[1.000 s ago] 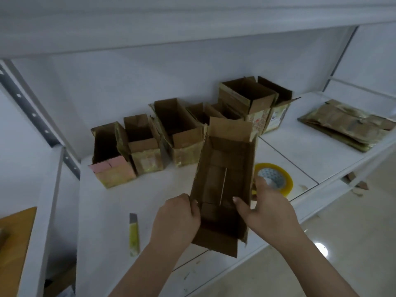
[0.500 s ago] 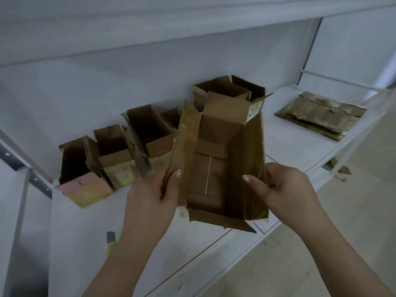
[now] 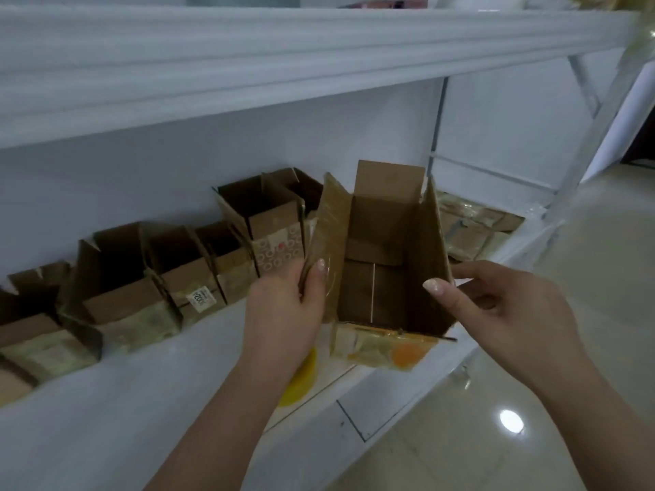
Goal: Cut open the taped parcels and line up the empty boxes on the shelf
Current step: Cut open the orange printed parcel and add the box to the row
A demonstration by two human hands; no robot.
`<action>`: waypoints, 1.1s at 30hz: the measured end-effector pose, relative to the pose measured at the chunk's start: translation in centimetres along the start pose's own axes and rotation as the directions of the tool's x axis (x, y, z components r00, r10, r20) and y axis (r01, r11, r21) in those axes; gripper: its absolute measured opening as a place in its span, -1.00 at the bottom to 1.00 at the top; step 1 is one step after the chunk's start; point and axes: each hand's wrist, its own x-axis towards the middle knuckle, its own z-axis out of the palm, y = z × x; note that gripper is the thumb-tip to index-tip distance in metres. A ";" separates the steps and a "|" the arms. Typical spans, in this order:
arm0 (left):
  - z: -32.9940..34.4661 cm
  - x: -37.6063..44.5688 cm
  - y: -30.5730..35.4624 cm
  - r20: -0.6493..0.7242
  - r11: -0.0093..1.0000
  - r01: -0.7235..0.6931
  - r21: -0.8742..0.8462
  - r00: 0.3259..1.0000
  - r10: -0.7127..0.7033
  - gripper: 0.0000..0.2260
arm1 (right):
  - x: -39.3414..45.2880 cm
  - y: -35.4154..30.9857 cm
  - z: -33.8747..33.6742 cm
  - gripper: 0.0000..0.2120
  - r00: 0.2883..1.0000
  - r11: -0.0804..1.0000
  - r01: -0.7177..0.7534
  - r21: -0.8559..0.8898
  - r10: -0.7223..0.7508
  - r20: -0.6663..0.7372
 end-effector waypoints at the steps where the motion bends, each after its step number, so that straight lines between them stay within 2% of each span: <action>1: 1.4 0.3 0.5 0.004 1.000 0.024 -0.014 1.000 -0.024 -0.70 | 0.5 1.0 -0.3 -0.26 1.000 0.999 -0.006 -0.033 0.007 0.023; 3: 3.9 1.0 1.2 0.017 0.994 0.077 -0.080 0.997 -0.076 -0.71 | 1.5 2.8 -0.6 -0.32 0.998 0.996 -0.013 -0.086 0.018 0.061; 6: 6.6 2.4 1.6 0.035 0.993 0.077 -0.093 0.997 -0.074 -0.72 | 3.8 5.5 -0.6 -0.59 0.994 0.995 -0.054 -0.085 0.062 0.090; 8: 7.7 3.4 1.4 0.036 0.999 0.019 -0.048 0.999 -0.017 -0.68 | 5.7 7.1 -0.2 -0.58 0.982 0.993 -0.120 -0.022 0.122 0.148; 10: 8.8 4.3 0.7 0.058 1.000 0.005 -0.009 0.998 -0.004 -0.66 | 7.4 8.3 0.5 -0.63 0.967 0.985 -0.168 -0.031 0.171 0.188; 13: 10.7 6.2 -1.0 0.088 0.999 0.042 -0.011 0.995 -0.041 -0.65 | 9.6 9.3 1.6 -0.76 0.968 0.980 -0.197 -0.011 0.197 0.154; 17: 13.2 9.3 -2.0 0.195 0.993 0.115 0.015 0.974 -0.115 -0.63 | 12.8 10.4 2.5 -0.72 0.981 0.981 -0.189 -0.033 0.190 0.048; 20: 14.7 11.5 -1.9 0.286 0.992 0.094 0.088 0.951 -0.116 -0.63 | 15.7 11.4 3.2 -0.62 0.977 0.978 -0.210 0.008 0.211 -0.038; 23: 15.3 13.7 -2.0 0.348 0.984 0.077 0.161 0.928 -0.130 -0.58 | 19.3 12.7 4.3 -0.60 0.974 0.973 -0.219 0.068 0.222 -0.045; 27: 15.3 16.4 -2.6 0.290 0.967 0.125 0.220 0.939 -0.187 -0.44 | 24.7 14.8 6.3 -0.63 0.981 0.971 -0.189 0.149 0.194 -0.018; 29: 15.3 17.5 -3.1 0.229 0.941 0.123 0.314 0.952 -0.201 -0.40 | 27.1 15.9 7.2 -0.62 0.984 0.964 -0.166 0.207 0.175 -0.027; 31: 15.5 19.0 -4.4 0.123 0.899 0.094 0.429 0.979 -0.161 -0.53 | 29.4 16.4 8.3 -0.61 0.986 0.950 -0.153 0.274 0.165 -0.021; 33: 15.9 20.7 -6.1 0.092 0.825 0.047 0.564 0.989 -0.119 -0.66 | 31.5 16.1 9.2 -0.63 0.989 0.942 -0.142 0.305 0.150 -0.005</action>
